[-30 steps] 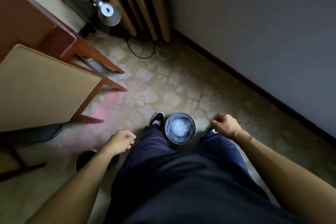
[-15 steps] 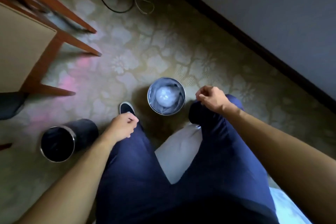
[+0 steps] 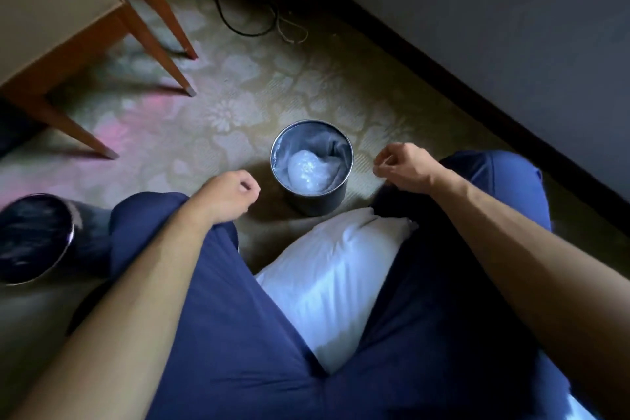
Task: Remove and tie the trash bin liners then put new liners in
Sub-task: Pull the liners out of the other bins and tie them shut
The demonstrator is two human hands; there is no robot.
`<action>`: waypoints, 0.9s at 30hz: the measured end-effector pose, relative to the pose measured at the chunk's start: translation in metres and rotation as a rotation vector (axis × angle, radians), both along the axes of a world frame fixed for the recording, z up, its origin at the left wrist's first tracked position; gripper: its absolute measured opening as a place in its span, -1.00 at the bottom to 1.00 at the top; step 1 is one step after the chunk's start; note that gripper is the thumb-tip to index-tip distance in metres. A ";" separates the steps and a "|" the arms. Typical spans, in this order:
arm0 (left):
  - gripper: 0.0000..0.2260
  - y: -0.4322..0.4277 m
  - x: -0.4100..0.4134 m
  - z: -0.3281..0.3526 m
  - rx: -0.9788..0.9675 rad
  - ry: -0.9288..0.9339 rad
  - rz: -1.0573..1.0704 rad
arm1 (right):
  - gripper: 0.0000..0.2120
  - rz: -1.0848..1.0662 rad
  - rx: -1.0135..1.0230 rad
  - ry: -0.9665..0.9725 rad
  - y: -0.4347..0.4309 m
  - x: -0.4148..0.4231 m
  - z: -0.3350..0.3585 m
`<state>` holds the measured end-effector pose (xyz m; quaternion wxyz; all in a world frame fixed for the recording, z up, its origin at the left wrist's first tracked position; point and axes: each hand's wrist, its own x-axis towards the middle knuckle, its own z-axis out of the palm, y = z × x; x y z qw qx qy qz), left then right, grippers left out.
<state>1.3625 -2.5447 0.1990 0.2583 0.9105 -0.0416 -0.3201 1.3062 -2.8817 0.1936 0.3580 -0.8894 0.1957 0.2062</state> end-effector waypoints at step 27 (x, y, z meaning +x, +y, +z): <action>-0.70 -0.061 0.132 -0.174 -0.094 0.188 0.390 | -0.59 -0.316 0.148 0.189 -0.015 0.138 -0.176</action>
